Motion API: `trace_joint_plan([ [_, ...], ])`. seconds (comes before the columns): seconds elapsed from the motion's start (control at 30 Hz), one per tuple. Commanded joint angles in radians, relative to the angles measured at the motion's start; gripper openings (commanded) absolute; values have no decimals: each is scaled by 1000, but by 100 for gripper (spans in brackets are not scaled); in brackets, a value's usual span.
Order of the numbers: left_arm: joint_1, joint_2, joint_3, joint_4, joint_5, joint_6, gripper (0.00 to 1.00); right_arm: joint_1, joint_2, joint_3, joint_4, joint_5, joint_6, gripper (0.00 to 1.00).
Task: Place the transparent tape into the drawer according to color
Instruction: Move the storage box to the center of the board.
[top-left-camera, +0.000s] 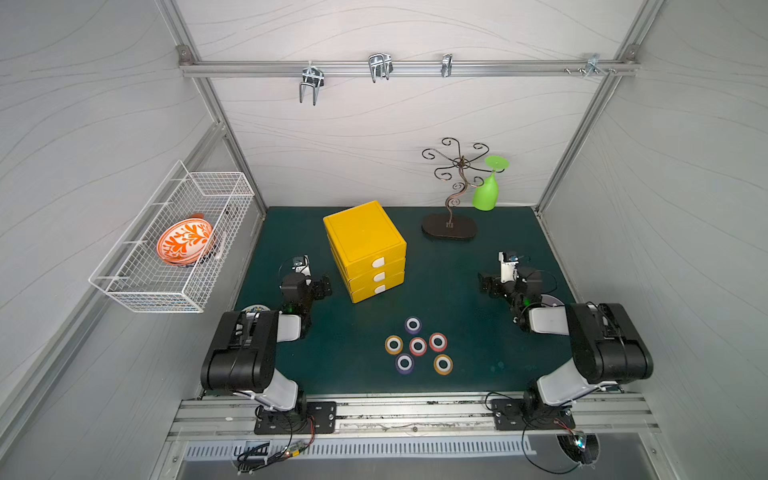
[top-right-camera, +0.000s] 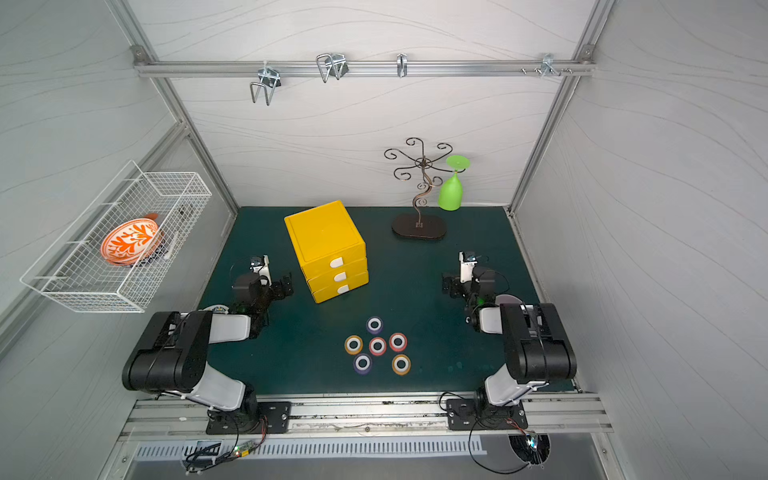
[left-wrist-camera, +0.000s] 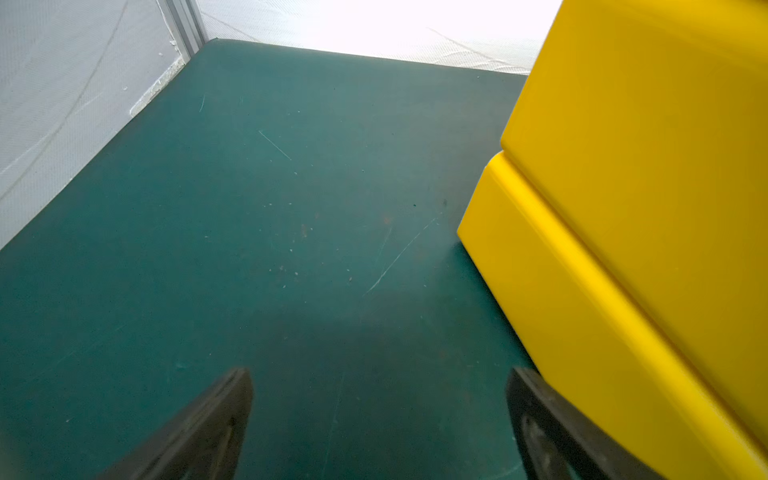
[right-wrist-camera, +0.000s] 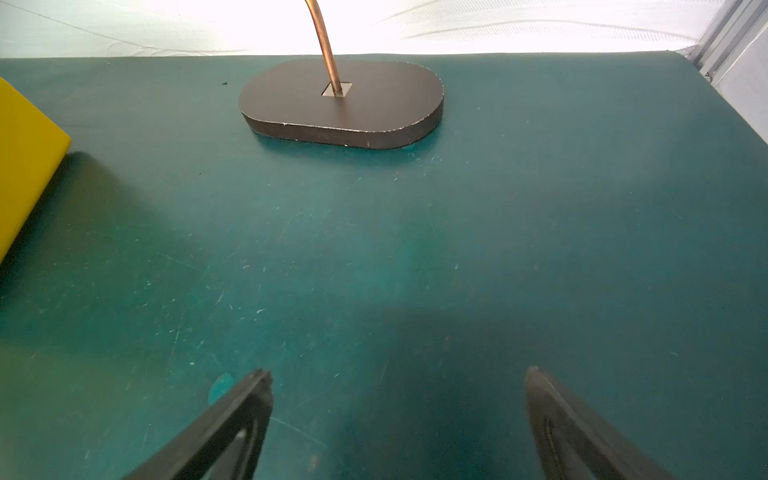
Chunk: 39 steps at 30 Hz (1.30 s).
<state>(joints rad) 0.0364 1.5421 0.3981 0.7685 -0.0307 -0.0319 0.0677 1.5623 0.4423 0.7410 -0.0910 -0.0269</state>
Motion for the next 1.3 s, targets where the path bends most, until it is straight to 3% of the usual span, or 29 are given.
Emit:
trace_joint_plan([
  [0.0,-3,7,35,38,-6,6,100,1,10,18,17,-3,1,99],
  [0.5,-3,4,32,43,-6,6,99,8,3,23,11,10,-2,99],
  [0.57,-5,-2,35,43,-22,2,99,44,-41,79,-100,59,-33,99],
  [0.63,-3,-60,61,-60,-38,-4,98,88,-77,187,-320,121,-63,99],
  [0.7,-5,-113,82,-150,-57,-4,98,118,-99,235,-409,164,-66,99],
  [0.83,-12,-234,121,-312,-137,-18,99,128,-166,259,-502,162,18,99],
  [1.0,-12,-367,236,-586,-143,-67,99,146,-265,294,-629,158,109,99],
  [1.13,-12,-422,340,-764,-73,-75,99,166,-335,310,-710,107,180,99],
  [1.27,-8,-456,367,-814,59,-102,99,178,-393,318,-766,40,226,99],
])
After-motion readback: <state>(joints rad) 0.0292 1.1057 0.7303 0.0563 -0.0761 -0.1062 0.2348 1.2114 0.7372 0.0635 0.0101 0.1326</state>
